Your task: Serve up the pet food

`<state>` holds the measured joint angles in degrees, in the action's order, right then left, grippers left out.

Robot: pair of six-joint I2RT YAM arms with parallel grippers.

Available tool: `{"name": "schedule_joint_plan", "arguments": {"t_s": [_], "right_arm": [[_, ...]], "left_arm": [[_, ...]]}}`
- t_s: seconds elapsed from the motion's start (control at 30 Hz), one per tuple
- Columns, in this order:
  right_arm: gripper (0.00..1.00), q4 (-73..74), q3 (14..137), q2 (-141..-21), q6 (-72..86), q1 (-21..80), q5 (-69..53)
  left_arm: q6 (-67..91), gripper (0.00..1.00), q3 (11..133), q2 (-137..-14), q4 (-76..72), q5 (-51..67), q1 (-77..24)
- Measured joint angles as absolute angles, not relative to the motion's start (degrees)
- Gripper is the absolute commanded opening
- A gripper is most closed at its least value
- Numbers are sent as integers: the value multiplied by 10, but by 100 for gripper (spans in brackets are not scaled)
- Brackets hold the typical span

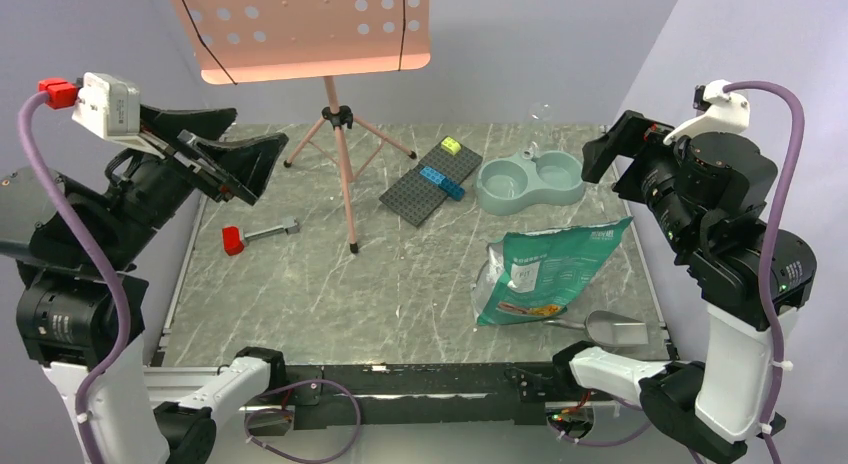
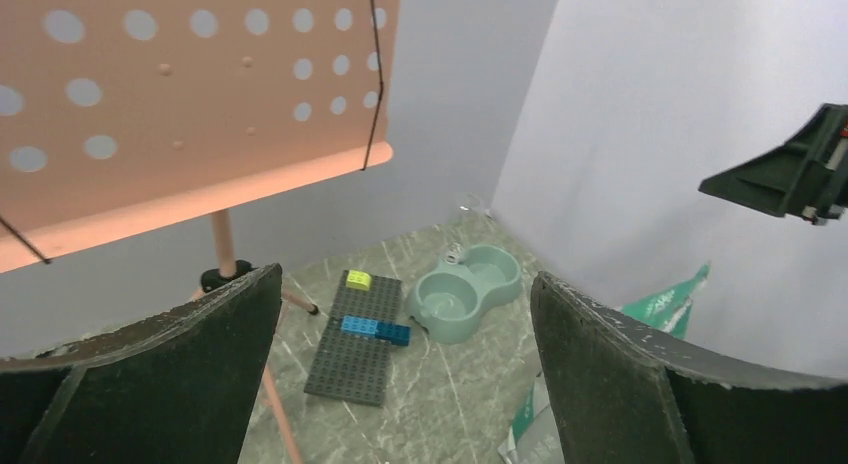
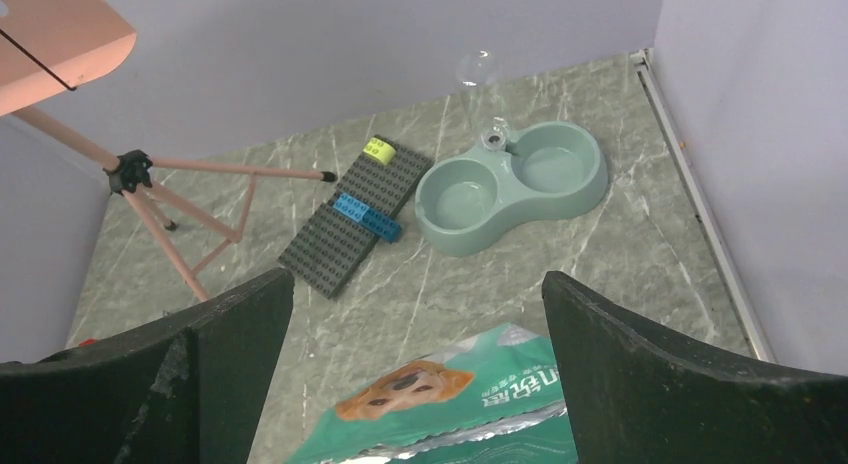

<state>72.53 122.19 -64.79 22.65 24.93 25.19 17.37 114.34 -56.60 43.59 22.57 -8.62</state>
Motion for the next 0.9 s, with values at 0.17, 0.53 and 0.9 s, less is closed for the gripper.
{"name": "schedule_joint_plan", "arguments": {"t_s": [0.17,0.53,0.9], "right_arm": [[100,726,1210,-636,233,249,254],[100,723,1184,-589,225,249,212],[100,724,1184,-558,219,249,204]], "left_arm": [[209,94,1085,-565,386,288,-88],[285,97,912,-625,261,289,-331],[112,93,1026,-808,254,237,-588]]}}
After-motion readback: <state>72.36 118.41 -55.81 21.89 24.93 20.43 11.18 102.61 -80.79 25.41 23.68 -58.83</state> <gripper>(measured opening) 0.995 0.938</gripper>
